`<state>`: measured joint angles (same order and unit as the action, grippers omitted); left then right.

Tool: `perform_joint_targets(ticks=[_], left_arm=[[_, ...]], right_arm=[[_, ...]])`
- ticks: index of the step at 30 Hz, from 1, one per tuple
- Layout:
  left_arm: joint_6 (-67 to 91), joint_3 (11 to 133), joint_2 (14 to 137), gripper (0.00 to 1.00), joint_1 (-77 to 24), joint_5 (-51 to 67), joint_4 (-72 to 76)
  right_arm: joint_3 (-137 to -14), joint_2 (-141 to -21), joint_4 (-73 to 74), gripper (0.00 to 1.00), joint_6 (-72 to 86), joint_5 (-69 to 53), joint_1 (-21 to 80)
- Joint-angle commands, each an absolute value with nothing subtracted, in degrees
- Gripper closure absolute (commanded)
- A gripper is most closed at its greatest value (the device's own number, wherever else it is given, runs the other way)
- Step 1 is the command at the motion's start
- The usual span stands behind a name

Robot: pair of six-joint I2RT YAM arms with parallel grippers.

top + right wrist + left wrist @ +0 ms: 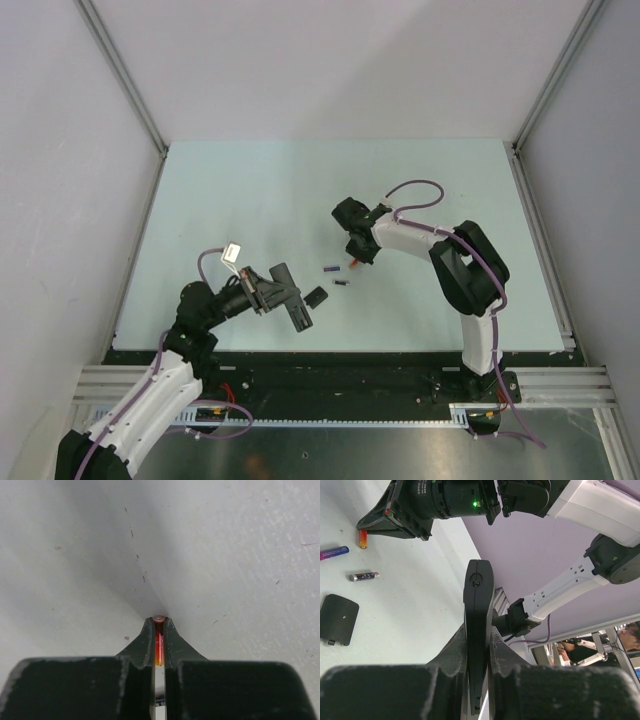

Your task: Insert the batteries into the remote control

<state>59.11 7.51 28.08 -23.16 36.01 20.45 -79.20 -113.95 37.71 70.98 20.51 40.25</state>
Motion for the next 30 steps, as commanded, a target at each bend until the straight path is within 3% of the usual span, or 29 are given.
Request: perform_joint_targets(ticks=[1, 7, 11, 21, 30], left_arm=[[60.1, 7.6, 27.5, 1.00, -23.5, 35.2, 22.6], [59.8, 8.3, 29.6, 1.00, -23.5, 34.1, 22.5], [58.8, 10.5, 33.8, 1.00, -23.5, 32.4, 22.6], [56.1, 21.3, 46.0, 1.00, -23.7, 30.4, 23.0], [60.4, 26.1, 55.6, 1.00, -24.1, 32.2, 29.1]], right_arm=[[-77.5, -113.3, 37.3, 1.00, 65.0, 23.3, 39.9], [-73.2, -105.6, 33.6, 1.00, 43.9, 30.1, 41.4], [-65.2, -90.2, 25.6, 1.00, 34.9, 30.2, 43.6], [-56.7, -64.7, 13.5, 1.00, 20.2, 20.8, 54.6], [-56.0, -62.2, 7.0, 1.00, 17.1, 27.1, 66.7]])
